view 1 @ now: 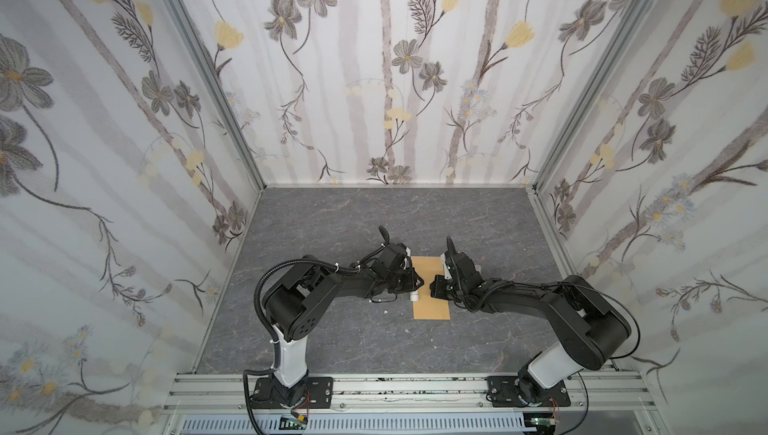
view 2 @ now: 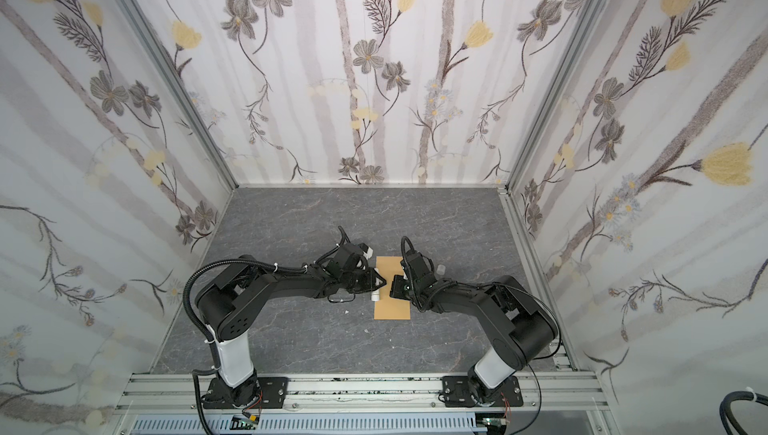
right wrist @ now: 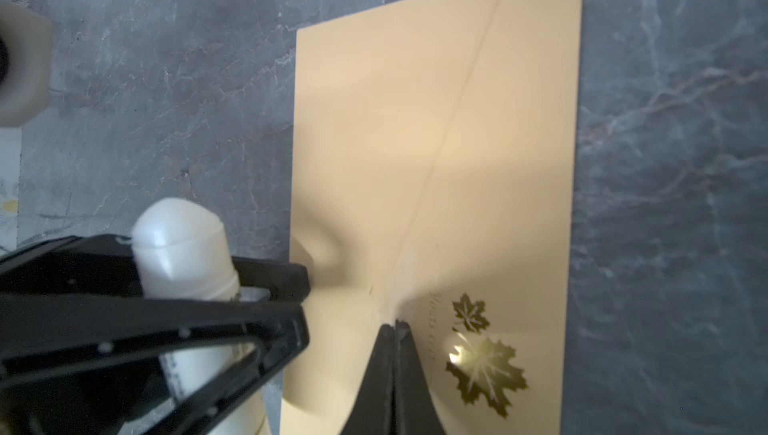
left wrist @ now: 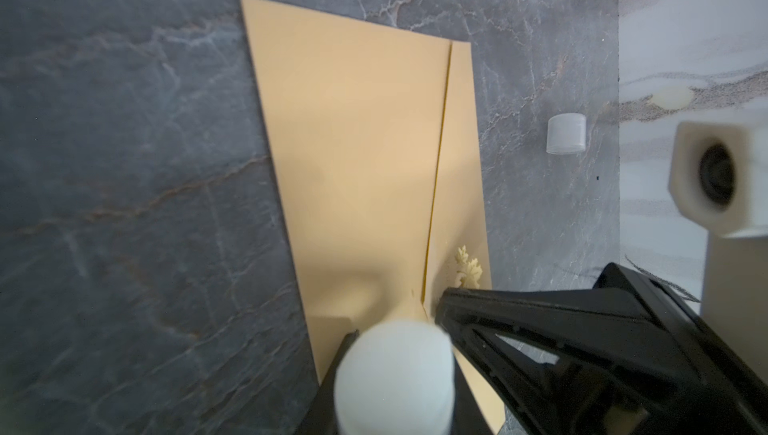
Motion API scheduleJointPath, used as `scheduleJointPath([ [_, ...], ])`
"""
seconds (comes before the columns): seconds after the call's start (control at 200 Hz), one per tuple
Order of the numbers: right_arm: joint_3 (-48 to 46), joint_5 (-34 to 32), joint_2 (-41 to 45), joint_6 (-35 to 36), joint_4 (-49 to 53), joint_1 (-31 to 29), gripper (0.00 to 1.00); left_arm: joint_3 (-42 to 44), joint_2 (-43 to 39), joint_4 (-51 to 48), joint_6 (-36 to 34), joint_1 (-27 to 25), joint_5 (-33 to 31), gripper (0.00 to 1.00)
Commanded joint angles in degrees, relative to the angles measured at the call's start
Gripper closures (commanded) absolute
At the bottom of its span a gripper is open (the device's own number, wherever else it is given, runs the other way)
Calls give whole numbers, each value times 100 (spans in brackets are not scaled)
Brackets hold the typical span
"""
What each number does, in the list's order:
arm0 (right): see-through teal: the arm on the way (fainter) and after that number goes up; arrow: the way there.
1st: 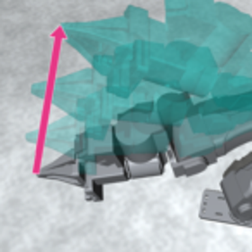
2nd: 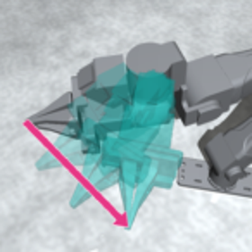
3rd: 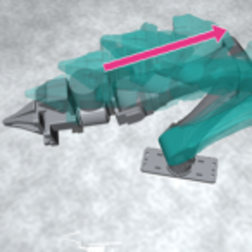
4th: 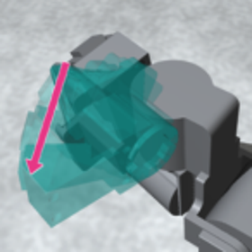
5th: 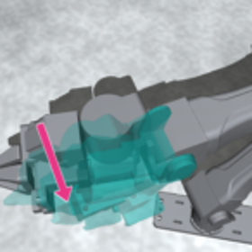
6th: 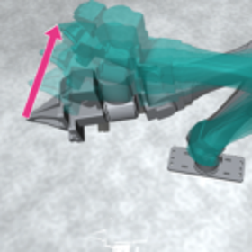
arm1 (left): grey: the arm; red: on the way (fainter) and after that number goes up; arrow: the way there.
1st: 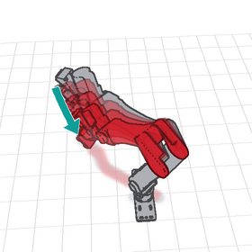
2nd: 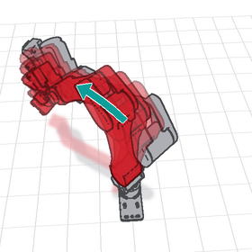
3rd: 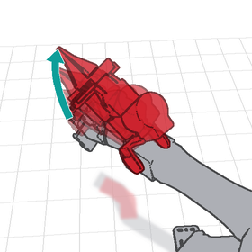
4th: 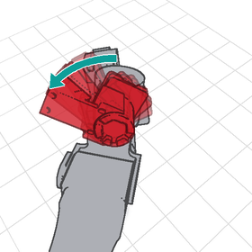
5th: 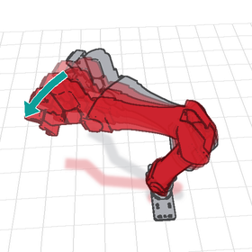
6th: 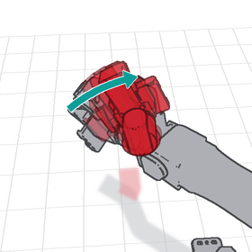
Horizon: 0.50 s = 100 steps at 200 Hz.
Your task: Place the letter into the envelope and seal it
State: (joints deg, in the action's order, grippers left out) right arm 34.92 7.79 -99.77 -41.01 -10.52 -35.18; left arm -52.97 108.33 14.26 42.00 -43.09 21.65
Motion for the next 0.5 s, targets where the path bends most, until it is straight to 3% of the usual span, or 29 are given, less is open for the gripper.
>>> scheduleJointPath([
  [0.0,-47,-32,211,-82,224,67,100,10,48,-775,-58,-7,-205,100],
  [0.195,149,28,279,17,274,116,100,-227,55,-876,-156,-15,-205,100],
  [0.495,371,222,-393,112,89,106,100,-363,181,-986,-218,-20,-214,100],
])
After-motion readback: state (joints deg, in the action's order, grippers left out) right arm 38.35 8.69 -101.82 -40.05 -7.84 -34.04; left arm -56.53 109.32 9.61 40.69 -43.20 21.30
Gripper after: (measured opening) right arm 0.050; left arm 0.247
